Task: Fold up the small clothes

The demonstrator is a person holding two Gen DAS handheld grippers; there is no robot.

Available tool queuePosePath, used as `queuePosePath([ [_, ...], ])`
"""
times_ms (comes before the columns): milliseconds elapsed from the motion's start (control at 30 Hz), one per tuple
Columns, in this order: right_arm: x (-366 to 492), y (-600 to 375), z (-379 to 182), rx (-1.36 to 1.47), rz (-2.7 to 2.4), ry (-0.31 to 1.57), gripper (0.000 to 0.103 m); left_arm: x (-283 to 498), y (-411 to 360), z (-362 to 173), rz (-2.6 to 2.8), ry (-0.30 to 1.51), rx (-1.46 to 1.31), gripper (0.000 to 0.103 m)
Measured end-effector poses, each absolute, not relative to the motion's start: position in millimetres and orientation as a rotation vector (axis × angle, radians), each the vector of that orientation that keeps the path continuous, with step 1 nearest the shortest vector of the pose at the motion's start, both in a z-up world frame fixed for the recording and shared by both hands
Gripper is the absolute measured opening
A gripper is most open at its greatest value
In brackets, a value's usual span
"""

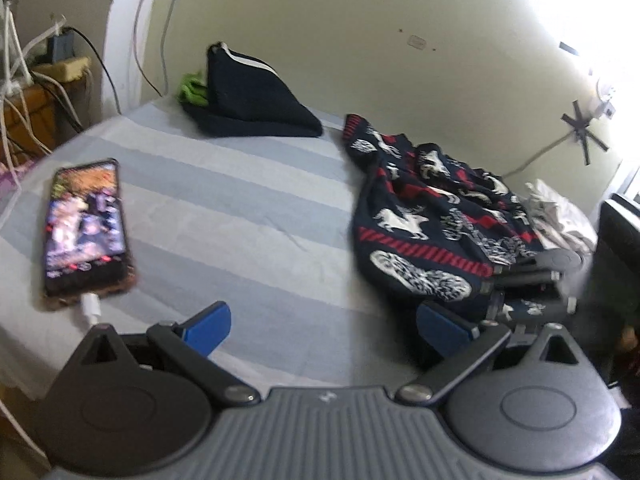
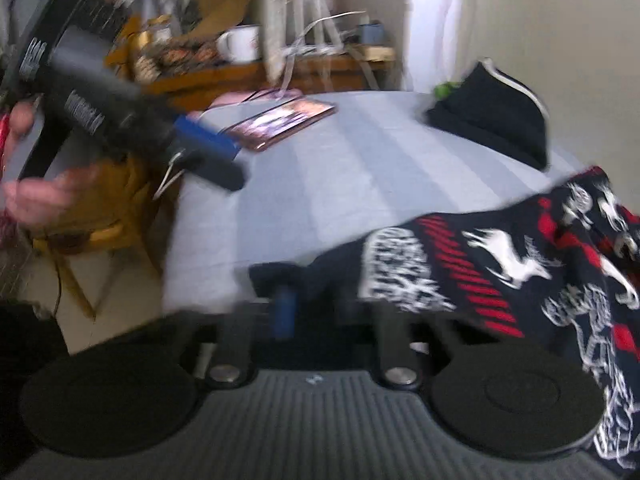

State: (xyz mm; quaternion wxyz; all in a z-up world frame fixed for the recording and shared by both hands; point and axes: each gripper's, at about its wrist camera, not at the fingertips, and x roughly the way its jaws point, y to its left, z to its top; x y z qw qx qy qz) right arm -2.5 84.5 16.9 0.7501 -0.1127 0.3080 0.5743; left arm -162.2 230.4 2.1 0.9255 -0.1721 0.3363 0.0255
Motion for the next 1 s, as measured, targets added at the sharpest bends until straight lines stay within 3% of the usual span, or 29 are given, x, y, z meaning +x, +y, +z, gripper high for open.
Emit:
queuePosePath([
  [200, 52, 15, 2, 0.218, 1.121, 0.777, 0.009, -140, 221, -4, -0.097, 0.682, -0.479, 0.103],
  [733, 47, 19, -4, 0.297, 1.176, 0.780, 0.009, -98, 186, -18, -0.312, 0.714, -0.640, 0.102],
  [767, 48, 18, -4, 0.302, 1.177, 0.782, 0.009, -97, 184, -19, -0.317, 0.720, -0.634, 0.097],
  [833, 48, 16, -4, 0.307, 1.184, 0.784, 0.012, -94, 181, -22, -0.337, 0.734, -0.628, 0.074],
  [867, 47, 16, -3, 0.309, 1.190, 0.786, 0.013, -92, 180, -24, -0.350, 0.746, -0.631, 0.050],
  [900, 47, 16, -3, 0.317, 1.199, 0.794, 0.013, -91, 180, -26, -0.355, 0.756, -0.636, 0.035],
  [967, 49, 21, -5, 0.343, 1.239, 0.835, 0.017, -94, 181, -29, -0.350, 0.768, -0.643, 0.018],
  [1000, 48, 26, -5, 0.344, 1.256, 0.854, 0.019, -100, 184, -28, -0.334, 0.767, -0.639, 0.017],
])
